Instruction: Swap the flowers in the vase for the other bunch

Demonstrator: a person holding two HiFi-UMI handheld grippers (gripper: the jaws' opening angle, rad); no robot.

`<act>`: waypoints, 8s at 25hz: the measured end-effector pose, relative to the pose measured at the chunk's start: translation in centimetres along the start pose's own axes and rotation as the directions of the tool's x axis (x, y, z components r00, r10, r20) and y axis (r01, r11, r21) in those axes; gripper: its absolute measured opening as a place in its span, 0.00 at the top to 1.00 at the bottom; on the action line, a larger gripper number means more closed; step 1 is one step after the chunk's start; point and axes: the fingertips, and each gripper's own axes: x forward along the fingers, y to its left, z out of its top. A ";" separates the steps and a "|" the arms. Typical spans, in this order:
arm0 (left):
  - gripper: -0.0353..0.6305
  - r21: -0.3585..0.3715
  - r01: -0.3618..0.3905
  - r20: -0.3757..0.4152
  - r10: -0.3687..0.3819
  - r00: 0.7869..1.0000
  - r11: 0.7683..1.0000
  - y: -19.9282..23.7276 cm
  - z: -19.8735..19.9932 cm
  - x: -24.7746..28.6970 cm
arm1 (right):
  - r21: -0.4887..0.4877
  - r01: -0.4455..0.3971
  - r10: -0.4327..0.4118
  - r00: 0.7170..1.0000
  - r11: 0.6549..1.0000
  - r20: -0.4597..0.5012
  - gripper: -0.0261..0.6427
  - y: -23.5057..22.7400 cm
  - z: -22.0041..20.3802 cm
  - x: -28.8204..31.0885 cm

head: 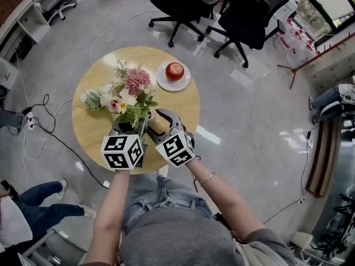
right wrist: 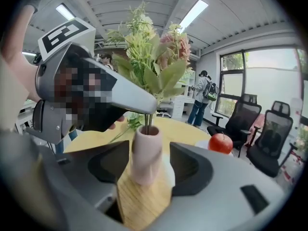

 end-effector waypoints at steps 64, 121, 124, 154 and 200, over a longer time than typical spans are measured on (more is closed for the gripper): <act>0.87 0.182 -0.026 -0.060 0.038 0.997 0.983 1.4 9.6 -4.5 | -0.040 -0.001 0.002 1.000 0.999 0.023 0.63 0.6 0.6 0.4; 0.88 -0.025 -0.060 -0.442 0.042 0.896 0.998 9.1 -6.0 7.8 | -0.002 0.054 -0.054 0.999 0.999 -0.004 0.63 1.0 0.5 1.4; 0.88 -0.050 -0.058 -0.447 0.029 0.894 0.997 9.0 -6.4 7.8 | 0.000 0.056 -0.056 0.998 0.998 -0.007 0.63 1.1 0.5 1.2; 0.78 -0.063 -0.142 -0.272 0.120 0.955 0.988 10.0 -2.7 3.0 | -0.010 0.056 -0.056 0.998 0.998 -0.004 0.63 0.6 0.2 0.6; 0.88 -0.254 -0.414 -0.412 0.290 0.864 0.874 18.9 -8.7 0.4 | -0.019 0.035 -0.035 0.999 0.999 -0.001 0.63 1.0 0.5 1.3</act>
